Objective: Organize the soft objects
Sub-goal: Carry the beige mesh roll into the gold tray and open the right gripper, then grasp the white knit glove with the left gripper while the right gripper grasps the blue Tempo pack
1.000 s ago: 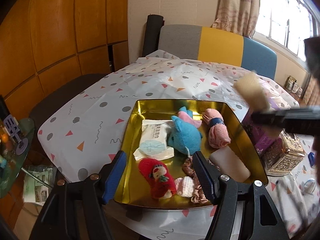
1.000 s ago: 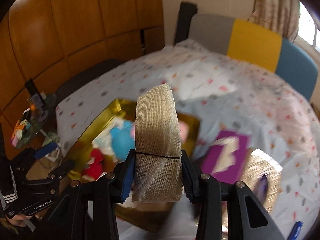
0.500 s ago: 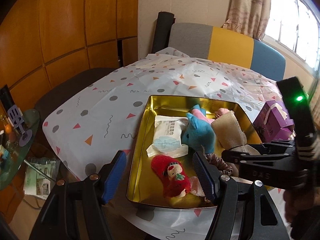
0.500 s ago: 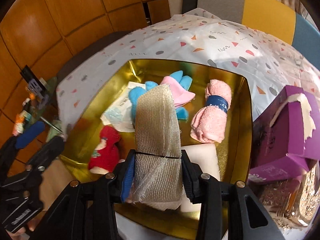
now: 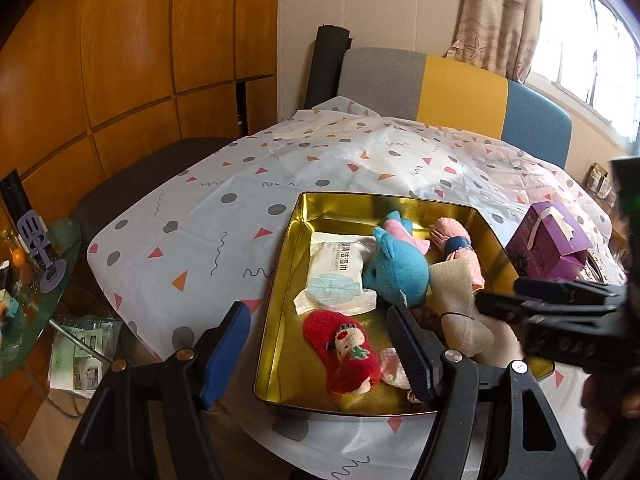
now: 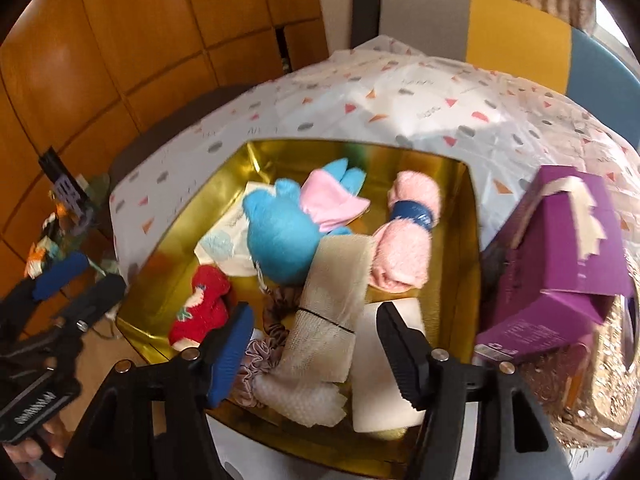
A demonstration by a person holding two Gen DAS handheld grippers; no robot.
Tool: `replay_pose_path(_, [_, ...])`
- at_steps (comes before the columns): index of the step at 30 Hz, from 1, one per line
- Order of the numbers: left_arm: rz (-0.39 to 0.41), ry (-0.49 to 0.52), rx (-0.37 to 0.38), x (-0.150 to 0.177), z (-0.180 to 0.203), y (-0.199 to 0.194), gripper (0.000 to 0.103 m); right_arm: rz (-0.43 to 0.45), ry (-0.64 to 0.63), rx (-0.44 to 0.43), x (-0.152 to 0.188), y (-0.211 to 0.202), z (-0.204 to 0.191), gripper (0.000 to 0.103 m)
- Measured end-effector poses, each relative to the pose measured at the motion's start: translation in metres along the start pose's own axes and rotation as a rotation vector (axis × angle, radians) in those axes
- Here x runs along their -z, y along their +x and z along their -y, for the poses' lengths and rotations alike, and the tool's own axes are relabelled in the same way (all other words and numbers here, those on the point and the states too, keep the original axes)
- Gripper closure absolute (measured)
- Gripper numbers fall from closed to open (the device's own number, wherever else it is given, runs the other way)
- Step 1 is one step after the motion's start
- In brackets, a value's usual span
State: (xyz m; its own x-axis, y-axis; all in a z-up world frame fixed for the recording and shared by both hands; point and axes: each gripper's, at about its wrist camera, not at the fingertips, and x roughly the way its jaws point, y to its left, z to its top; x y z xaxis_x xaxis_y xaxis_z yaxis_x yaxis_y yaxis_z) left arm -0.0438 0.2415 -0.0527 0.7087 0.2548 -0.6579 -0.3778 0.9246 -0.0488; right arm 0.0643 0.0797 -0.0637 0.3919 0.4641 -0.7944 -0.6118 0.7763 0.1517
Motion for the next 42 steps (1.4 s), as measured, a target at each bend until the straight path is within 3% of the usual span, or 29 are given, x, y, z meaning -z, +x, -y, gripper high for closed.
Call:
replay_pose_path(11, [0.012,0.019,0.021,-0.005,0.011,-0.006,0.031,0.134,0.067,0.06,0.01,-0.067,0.036,0.038])
replay_pose_path(21, [0.053,0.103,0.13,-0.014,0.049,-0.019,0.031,0.254,0.318,0.188,0.055,-0.159,0.132,0.038])
replay_pose_path(28, [0.072,0.215,0.331,-0.02,0.102,-0.038,0.031,0.282,0.535,0.366,0.107,-0.229,0.204,0.038])
replay_pose_path(33, [0.071,0.401,0.509,-0.015,0.173,-0.053,0.031,0.29,0.665,0.488,0.145,-0.273,0.243,0.038])
replay_pose_path(36, [0.039,0.508,0.659,-0.006,0.227,-0.061,0.031,0.288,0.718,0.529,0.166,-0.289,0.26,0.038])
replay_pose_path(42, [-0.015,0.725,0.832,0.03,0.329,-0.062,0.032,0.278,0.817,0.539,0.198,-0.304,0.286,0.038])
